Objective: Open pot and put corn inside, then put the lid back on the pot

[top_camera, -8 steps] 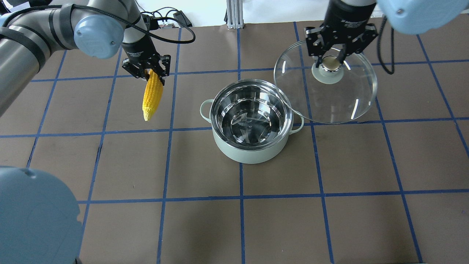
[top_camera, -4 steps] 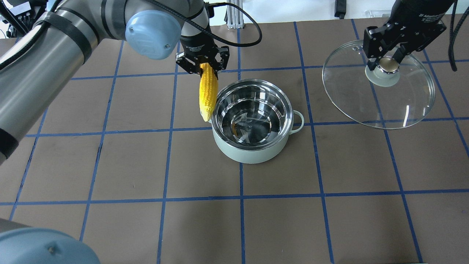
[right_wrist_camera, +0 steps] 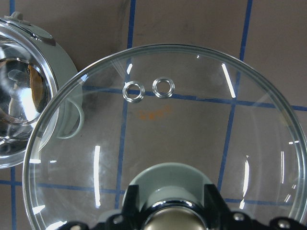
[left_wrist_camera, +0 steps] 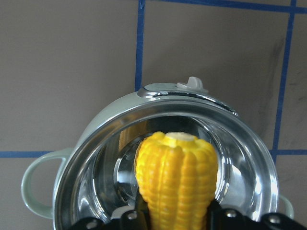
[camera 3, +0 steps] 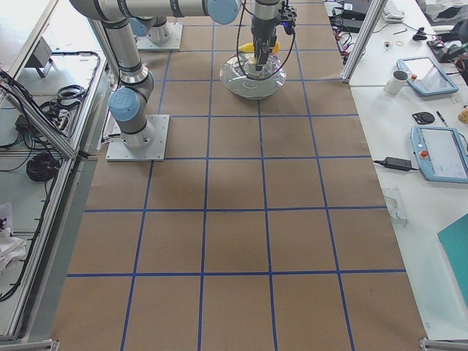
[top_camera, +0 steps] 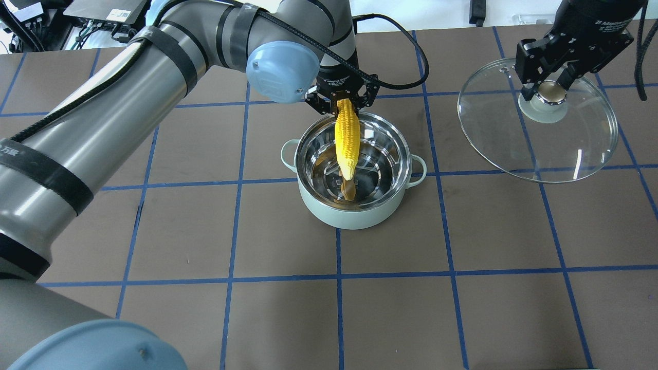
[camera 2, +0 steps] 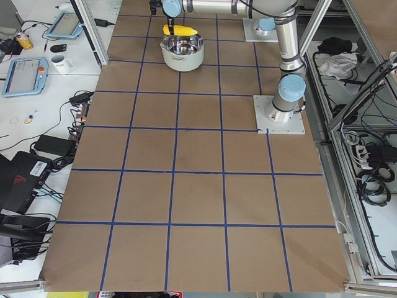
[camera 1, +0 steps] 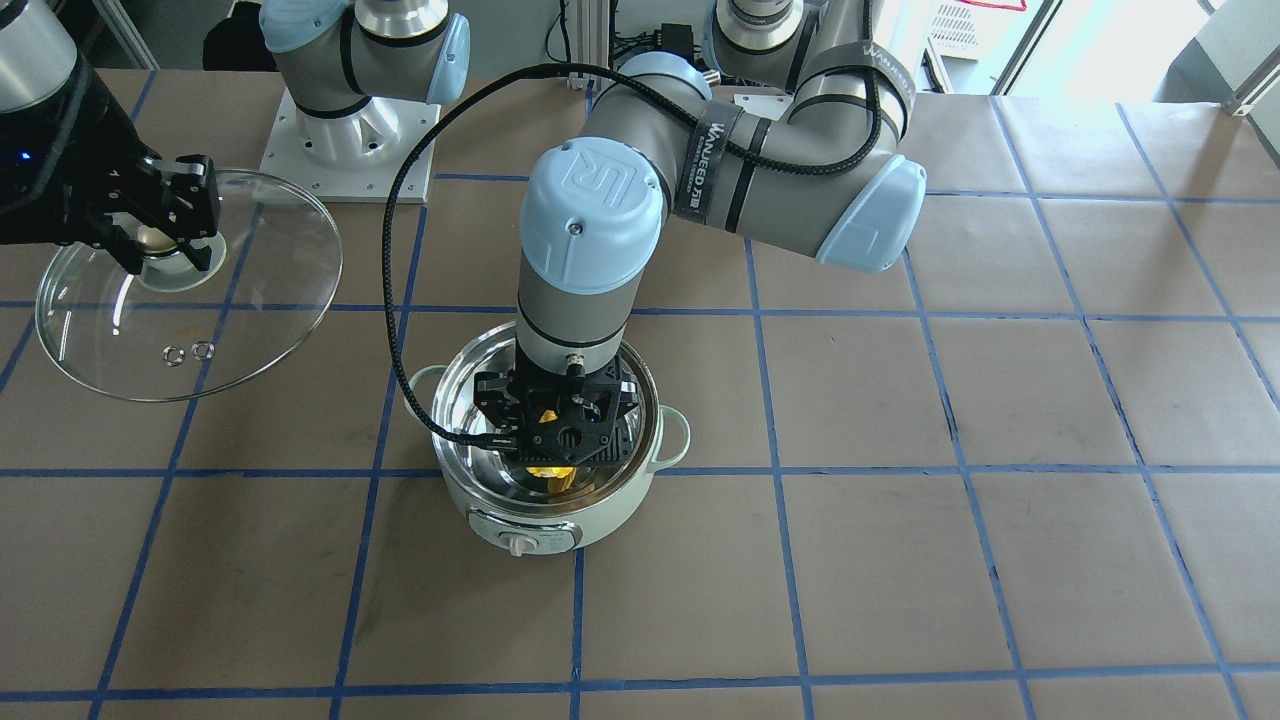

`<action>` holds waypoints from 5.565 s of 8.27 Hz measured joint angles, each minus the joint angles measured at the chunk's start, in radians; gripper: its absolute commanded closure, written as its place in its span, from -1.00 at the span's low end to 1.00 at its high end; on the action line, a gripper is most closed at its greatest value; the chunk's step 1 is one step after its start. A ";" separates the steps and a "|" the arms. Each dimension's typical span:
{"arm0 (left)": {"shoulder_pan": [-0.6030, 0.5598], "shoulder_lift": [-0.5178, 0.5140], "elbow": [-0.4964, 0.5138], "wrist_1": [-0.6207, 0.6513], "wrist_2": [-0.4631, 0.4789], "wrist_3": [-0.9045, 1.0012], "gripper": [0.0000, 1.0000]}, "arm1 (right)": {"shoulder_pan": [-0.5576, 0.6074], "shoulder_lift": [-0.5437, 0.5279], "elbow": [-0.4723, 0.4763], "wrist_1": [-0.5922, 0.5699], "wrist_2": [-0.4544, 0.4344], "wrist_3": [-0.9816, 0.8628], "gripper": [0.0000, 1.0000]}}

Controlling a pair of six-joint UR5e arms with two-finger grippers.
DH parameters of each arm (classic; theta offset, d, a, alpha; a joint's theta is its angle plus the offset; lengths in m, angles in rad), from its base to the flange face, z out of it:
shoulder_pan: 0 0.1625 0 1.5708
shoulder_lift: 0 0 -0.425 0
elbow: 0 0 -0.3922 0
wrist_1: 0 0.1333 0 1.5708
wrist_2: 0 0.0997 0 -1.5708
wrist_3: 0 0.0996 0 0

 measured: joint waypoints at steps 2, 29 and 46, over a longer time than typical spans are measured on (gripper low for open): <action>-0.010 -0.028 0.000 0.014 -0.001 -0.017 1.00 | 0.000 -0.004 0.000 0.002 -0.010 -0.001 0.62; 0.388 0.438 -0.102 -0.229 0.106 0.279 -1.00 | 0.447 0.281 0.007 -0.338 0.023 0.646 0.72; 0.375 0.468 -0.192 -0.244 0.125 0.408 -1.00 | 0.453 0.293 0.076 -0.442 0.056 0.722 0.72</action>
